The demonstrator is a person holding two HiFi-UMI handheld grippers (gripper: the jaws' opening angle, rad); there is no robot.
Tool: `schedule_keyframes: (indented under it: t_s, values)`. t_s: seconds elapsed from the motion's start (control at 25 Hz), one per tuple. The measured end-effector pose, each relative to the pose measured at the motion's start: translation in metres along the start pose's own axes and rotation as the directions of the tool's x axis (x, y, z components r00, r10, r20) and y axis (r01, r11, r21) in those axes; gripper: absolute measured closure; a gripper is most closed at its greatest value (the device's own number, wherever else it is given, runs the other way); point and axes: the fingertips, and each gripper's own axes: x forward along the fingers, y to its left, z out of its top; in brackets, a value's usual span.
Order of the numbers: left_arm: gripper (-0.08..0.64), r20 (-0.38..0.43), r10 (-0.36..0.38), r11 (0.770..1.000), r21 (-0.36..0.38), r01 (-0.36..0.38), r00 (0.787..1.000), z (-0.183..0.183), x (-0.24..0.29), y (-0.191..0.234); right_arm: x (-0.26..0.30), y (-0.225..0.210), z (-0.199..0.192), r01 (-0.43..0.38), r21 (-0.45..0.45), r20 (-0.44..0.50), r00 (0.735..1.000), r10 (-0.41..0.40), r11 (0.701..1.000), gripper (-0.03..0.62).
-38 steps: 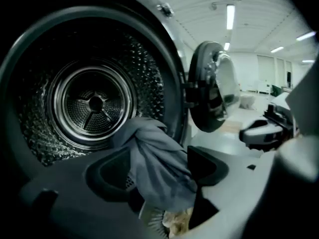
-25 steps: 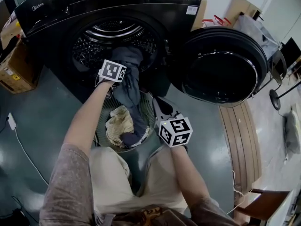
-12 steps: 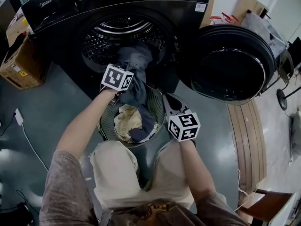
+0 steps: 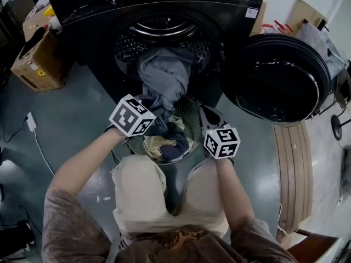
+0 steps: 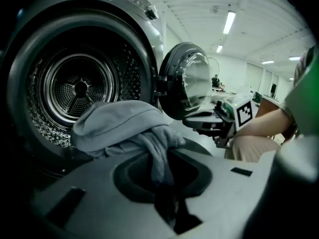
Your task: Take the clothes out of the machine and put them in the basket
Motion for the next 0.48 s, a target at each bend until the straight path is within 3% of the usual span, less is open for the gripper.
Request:
schedule_keyframes:
  t_s: [0.28, 0.32, 0.44, 0.48]
  values:
    - [0.482, -0.013, -0.015, 1.0, -0.002, 0.015, 1.0, -0.019, -0.01, -0.022, 0.0, 0.0, -0.004, -0.001, 0.007, -0.013, 1.0, 0.001, 1.0, 0.597]
    - [0.448, -0.013, 0.007, 1.0, 0.007, -0.007, 1.0, -0.021, -0.01, -0.02, -0.001, 0.0, -0.003, 0.0, 0.008, -0.013, 1.0, 0.0, 1.0, 0.597]
    - [0.238, 0.045, 0.097, 0.995, 0.029, -0.098, 0.994, -0.015, -0.016, -0.007, -0.003, 0.001, -0.002, 0.0, 0.01, -0.009, 1.0, 0.0, 1.0, 0.597]
    - [0.232, 0.081, 0.125, 0.991, 0.026, -0.128, 0.989, -0.009, -0.019, -0.002, -0.004, 0.002, -0.001, 0.0, 0.01, -0.009, 1.0, 0.0, 1.0, 0.597]
